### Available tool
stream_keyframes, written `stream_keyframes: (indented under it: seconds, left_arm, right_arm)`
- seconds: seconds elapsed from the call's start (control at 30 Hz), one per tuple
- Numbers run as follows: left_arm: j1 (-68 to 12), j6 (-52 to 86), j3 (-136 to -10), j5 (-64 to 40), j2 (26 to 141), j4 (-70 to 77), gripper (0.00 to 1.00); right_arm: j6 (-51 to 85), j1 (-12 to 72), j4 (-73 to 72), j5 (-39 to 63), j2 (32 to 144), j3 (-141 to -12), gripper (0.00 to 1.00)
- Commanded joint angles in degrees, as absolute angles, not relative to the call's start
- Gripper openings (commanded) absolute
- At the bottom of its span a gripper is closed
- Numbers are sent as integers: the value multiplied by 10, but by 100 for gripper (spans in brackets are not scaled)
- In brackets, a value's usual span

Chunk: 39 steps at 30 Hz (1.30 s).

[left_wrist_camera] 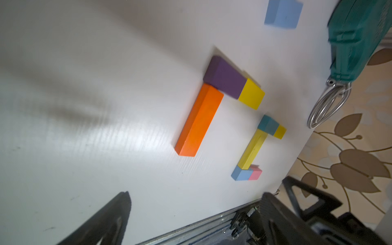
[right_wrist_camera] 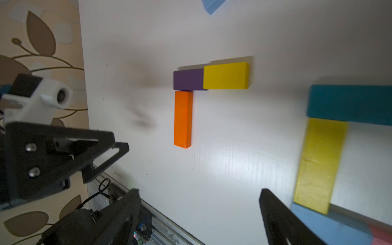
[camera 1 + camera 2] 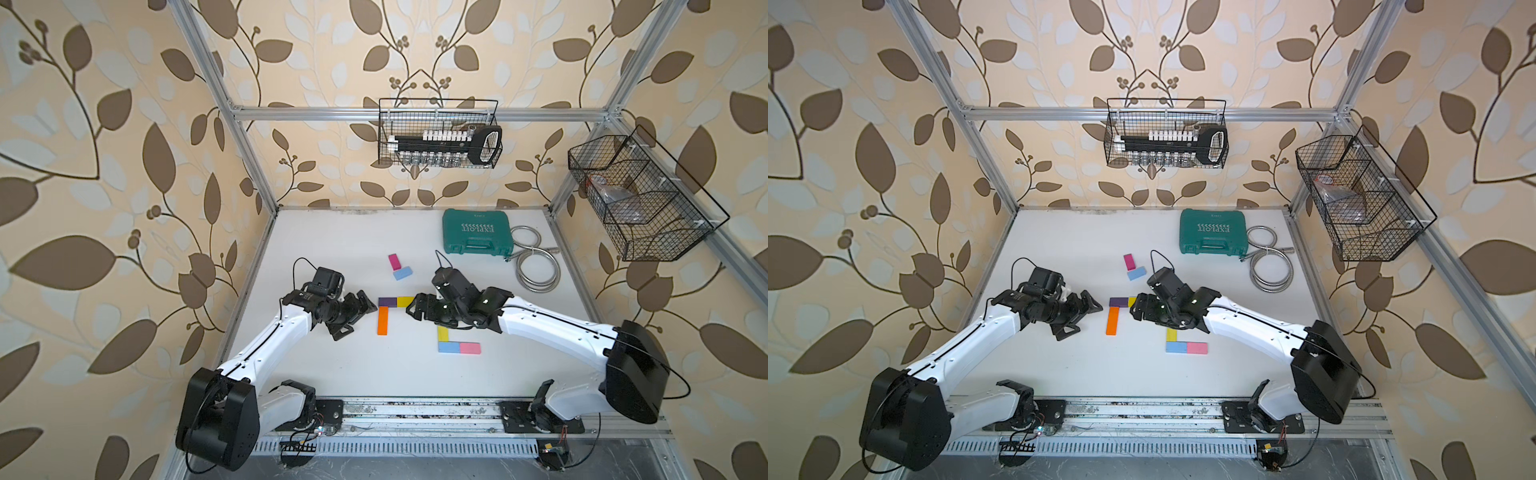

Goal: Assemble the letter c with building blocks
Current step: Assemble the building block at the center of the board.

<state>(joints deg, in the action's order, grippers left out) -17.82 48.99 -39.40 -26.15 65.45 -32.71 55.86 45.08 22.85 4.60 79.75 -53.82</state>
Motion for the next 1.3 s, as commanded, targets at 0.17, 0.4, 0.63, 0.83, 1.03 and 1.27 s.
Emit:
stream_keyframes:
  seconds: [0.17, 0.4, 0.63, 0.83, 1.03, 1.27]
  left_arm:
    - [-283, 620, -352, -202, 662, -205, 98]
    - [-316, 653, -350, -192, 715, -141, 98]
    - [-330, 674, -344, -185, 741, -93, 98]
    - [-338, 685, -346, -173, 752, -78, 98]
    - [-344, 697, -337, -154, 751, -63, 98]
    - [-350, 698, -336, -152, 764, -56, 98]
  right_arm:
    - [528, 386, 268, 49, 738, -496, 87]
    - [522, 376, 275, 53, 729, -494, 87]
    - [522, 372, 274, 55, 727, -489, 87]
    - [522, 372, 275, 54, 728, -493, 87]
    - [521, 371, 277, 53, 730, -499, 87]
    - [521, 369, 278, 54, 730, -500, 87]
